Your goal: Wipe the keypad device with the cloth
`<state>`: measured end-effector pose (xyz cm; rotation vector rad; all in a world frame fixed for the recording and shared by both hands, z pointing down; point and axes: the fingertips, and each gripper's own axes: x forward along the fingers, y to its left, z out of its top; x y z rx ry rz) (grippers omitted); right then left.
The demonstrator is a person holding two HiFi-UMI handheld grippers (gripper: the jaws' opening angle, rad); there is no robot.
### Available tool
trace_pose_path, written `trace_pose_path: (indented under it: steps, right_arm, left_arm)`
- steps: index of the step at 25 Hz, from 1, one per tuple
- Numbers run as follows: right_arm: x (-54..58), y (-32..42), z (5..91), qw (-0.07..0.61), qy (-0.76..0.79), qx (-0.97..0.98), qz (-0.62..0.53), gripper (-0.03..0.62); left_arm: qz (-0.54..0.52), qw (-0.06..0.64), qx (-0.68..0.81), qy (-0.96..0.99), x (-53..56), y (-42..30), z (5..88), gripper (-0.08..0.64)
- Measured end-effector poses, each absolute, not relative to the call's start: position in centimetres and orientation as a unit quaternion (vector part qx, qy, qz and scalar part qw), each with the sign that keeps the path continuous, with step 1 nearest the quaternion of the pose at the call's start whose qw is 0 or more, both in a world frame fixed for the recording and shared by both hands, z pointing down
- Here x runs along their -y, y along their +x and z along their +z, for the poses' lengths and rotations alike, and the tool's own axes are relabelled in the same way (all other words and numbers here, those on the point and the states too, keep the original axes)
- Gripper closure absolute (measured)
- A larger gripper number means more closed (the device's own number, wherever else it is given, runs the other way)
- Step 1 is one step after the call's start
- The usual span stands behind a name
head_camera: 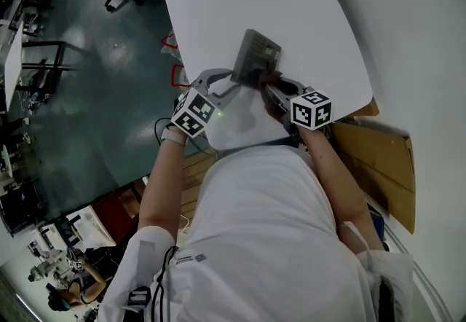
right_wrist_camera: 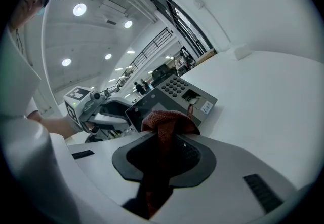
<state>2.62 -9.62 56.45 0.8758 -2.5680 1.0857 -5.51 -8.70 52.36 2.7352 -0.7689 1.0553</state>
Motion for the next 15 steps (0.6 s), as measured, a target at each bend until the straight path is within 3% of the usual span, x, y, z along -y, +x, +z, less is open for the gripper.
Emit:
trace_pose_path:
  steps: [8, 15]
  right_arm:
    - [9.5, 3.5, 57.8, 0.156, 0.308, 0.859, 0.379, 0.511]
    - [10.2, 4.4, 56.0, 0.127, 0.315, 0.871, 0.356, 0.51]
  left_arm:
    - [0.349, 0.057, 0.253, 0.901, 8.8, -5.6, 52.7, 0.411]
    - [0.326, 0.075, 0.25, 0.909, 8.6, -5.3, 52.0, 0.371]
